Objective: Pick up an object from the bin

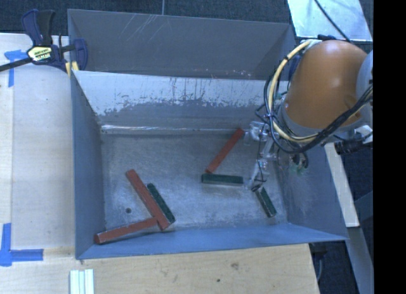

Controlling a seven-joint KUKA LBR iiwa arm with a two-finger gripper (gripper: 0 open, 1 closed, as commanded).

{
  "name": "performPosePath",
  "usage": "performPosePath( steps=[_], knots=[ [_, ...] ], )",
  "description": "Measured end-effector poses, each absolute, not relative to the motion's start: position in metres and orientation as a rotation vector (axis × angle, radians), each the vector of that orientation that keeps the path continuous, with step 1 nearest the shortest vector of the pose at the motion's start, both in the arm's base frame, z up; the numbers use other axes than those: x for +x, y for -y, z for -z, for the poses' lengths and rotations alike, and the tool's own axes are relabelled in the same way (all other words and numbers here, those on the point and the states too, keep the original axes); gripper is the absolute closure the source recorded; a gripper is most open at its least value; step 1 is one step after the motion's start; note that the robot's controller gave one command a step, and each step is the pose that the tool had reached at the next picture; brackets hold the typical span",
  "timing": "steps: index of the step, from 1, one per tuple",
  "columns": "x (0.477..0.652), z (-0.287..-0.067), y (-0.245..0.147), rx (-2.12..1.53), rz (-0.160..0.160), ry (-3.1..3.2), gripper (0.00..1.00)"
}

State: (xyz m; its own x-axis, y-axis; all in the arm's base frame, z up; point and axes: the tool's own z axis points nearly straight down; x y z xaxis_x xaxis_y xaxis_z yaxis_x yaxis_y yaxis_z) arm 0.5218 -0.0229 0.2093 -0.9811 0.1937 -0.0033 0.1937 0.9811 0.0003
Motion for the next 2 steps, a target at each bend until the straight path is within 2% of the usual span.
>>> performPosePath(
  steps=[1, 2],
  knots=[
    [0.543, -0.079, 0.022, 0.317, 0.001, -3.128, 0.00],
    [0.547, -0.072, -0.015, 0.017, 0.002, -3.136, 0.00]
  ],
)
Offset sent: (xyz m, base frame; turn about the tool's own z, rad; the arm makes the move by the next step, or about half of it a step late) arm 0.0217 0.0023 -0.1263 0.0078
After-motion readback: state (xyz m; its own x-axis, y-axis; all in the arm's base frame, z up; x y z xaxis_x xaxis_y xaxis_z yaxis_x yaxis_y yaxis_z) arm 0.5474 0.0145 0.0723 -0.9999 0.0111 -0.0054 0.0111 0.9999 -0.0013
